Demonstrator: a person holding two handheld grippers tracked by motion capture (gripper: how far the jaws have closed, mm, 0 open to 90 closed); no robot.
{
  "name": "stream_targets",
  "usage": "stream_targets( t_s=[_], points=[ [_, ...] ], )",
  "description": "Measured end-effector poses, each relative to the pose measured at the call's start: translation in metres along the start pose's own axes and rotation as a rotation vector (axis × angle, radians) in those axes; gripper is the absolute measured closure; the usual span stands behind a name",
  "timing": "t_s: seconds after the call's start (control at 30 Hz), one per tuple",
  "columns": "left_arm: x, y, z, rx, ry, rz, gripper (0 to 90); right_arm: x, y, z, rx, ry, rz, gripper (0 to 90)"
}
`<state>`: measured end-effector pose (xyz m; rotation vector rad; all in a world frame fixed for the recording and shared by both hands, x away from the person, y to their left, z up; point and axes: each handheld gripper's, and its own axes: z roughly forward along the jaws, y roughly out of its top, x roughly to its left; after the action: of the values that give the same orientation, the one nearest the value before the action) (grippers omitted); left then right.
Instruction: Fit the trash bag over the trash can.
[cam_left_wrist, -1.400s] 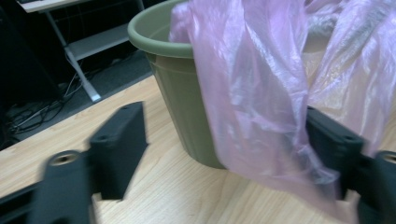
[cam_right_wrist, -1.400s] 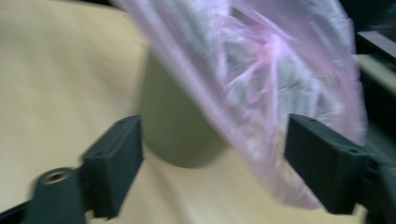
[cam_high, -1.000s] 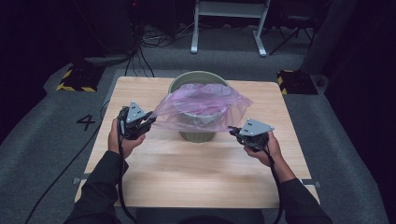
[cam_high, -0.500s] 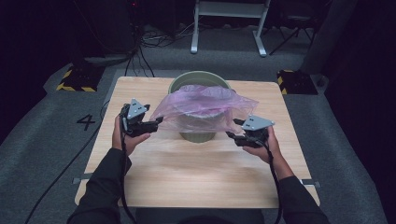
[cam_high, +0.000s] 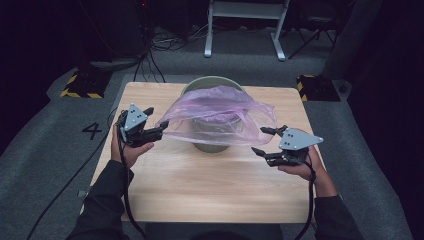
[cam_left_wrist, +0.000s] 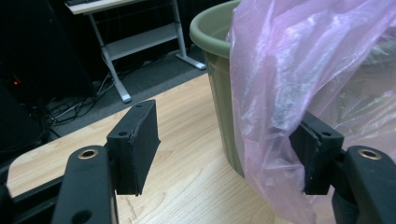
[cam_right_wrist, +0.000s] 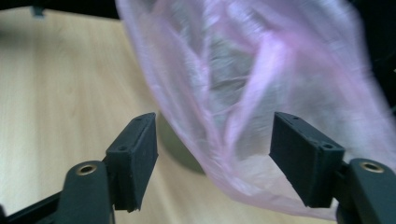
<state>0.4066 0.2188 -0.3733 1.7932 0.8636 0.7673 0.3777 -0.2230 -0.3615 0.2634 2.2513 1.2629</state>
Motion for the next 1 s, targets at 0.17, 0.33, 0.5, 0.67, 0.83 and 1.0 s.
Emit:
stream_targets(
  t_s=[0.17, 0.33, 0.5, 0.67, 0.83, 1.0],
  points=[
    [0.002, -0.002, 0.004, 0.01, 0.015, -0.014, 37.6, 0.009, -0.013, -0.004, -0.009, 0.018, 0.02, 32.8],
    [0.001, 0.001, 0.004, 0.007, 0.014, 0.004, 45.8, -0.001, -0.004, -0.025, -0.114, -0.021, 0.065, 35.5],
    [0.005, 0.009, 0.005, 0.008, 0.026, 0.026, 50.8, -0.02, 0.009, -0.023, -0.074, -0.099, 0.057, 39.4],
    [0.013, 0.008, 0.013, 0.023, 0.029, 0.021, 58.4, -0.041, 0.027, 0.003, -0.043, -0.126, 0.056, 42.9],
    [0.021, 0.005, 0.026, 0.025, 0.013, -0.012, 65.6, -0.059, 0.032, 0.032, 0.035, -0.098, 0.036, 51.2],
    [0.023, 0.005, 0.04, 0.047, 0.009, -0.005, 70.7, -0.082, 0.034, 0.048, 0.097, -0.076, 0.085, 49.9]
  ],
)
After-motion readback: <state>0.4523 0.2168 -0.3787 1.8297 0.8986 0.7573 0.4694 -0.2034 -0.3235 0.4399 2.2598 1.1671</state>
